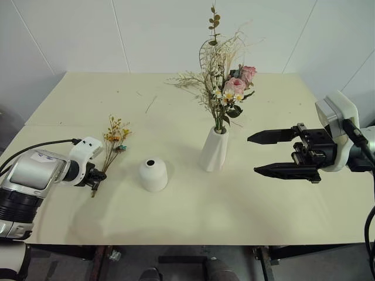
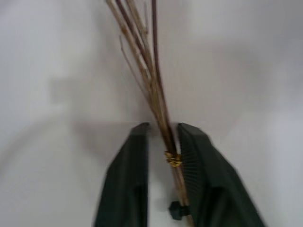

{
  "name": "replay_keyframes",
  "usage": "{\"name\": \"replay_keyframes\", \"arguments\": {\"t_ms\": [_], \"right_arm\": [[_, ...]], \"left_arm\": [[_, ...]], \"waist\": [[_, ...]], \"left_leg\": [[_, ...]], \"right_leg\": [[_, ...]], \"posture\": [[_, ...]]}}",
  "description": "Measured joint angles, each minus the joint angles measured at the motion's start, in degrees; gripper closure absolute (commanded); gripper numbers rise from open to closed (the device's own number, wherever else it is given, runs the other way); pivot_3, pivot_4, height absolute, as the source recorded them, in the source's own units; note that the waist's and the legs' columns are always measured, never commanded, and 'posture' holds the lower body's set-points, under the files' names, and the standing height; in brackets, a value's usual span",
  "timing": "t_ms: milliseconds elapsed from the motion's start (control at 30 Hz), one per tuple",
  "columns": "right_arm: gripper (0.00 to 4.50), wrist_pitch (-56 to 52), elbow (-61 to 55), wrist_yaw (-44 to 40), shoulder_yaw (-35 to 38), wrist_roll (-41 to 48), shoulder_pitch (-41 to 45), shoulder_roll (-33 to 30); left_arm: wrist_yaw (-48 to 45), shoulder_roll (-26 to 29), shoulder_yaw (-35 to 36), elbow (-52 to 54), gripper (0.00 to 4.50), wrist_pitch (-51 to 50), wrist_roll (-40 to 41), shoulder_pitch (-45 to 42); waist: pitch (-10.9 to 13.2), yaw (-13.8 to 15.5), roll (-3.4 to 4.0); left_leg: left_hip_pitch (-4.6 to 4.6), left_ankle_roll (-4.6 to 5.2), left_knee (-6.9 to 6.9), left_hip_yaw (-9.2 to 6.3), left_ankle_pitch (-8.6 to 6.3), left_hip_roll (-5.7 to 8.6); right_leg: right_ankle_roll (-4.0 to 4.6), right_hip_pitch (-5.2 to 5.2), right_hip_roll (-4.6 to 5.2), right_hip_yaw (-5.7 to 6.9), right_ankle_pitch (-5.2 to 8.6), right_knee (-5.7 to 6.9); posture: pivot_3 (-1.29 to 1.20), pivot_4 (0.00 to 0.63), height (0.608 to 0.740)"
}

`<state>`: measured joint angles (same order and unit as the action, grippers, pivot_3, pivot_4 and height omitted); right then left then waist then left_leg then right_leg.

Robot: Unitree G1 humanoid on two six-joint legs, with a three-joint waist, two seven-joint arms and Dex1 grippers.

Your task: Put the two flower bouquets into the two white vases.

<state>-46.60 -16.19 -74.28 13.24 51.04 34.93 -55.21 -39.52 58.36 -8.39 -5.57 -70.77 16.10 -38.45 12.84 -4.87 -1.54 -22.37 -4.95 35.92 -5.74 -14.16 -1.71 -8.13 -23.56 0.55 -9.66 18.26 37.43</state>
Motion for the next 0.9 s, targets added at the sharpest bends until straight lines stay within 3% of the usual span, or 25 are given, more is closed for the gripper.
{"name": "replay_keyframes", "arguments": {"t_ms": [233,433,633,900], "right_arm": [[0.37,0.0,-0.3,0.2,0.0,0.2,-0.5,-0.4],[0.37,0.0,-0.1,1.0,0.0,0.2,-1.7,-0.4],[0.37,0.0,1.2,2.0,-0.2,-0.1,-1.8,-0.4],[0.37,0.1,3.6,2.6,-1.6,-0.8,-1.4,-0.4]], "left_arm": [[-2.0,-1.3,3.9,-8.3,4.47,9.9,0.1,0.7],[-9.3,-8.6,18.8,-11.2,4.47,27.7,7.6,3.6],[-16.0,-16.2,32.1,-5.6,4.47,38.5,19.0,7.7],[-14.7,-26.1,36.1,10.0,4.47,38.4,31.2,15.1]], "waist": [[0.0,0.0,0.0],[0.0,0.6,-0.02],[0.0,0.9,-0.02],[0.0,1.4,-0.02]], "left_leg": [[0.03,0.01,0.04,0.0,0.01,0.0],[-0.13,-0.02,0.03,-0.01,0.0,-0.01],[-0.14,-0.05,0.0,0.0,-0.05,-0.02],[-0.1,-0.05,0.13,0.0,-0.05,-0.02]], "right_leg": [[0.02,0.02,0.0,0.0,-0.03,0.03],[-0.02,-0.04,0.07,0.04,-0.05,-0.05],[-0.02,-0.05,0.09,0.04,-0.04,-0.09],[-0.07,0.02,0.07,0.02,-0.07,-0.07]], "posture": [[0.0,0.15,0.74],[0.0,0.15,0.74],[0.0,0.15,0.74],[0.0,0.15,0.74]]}}
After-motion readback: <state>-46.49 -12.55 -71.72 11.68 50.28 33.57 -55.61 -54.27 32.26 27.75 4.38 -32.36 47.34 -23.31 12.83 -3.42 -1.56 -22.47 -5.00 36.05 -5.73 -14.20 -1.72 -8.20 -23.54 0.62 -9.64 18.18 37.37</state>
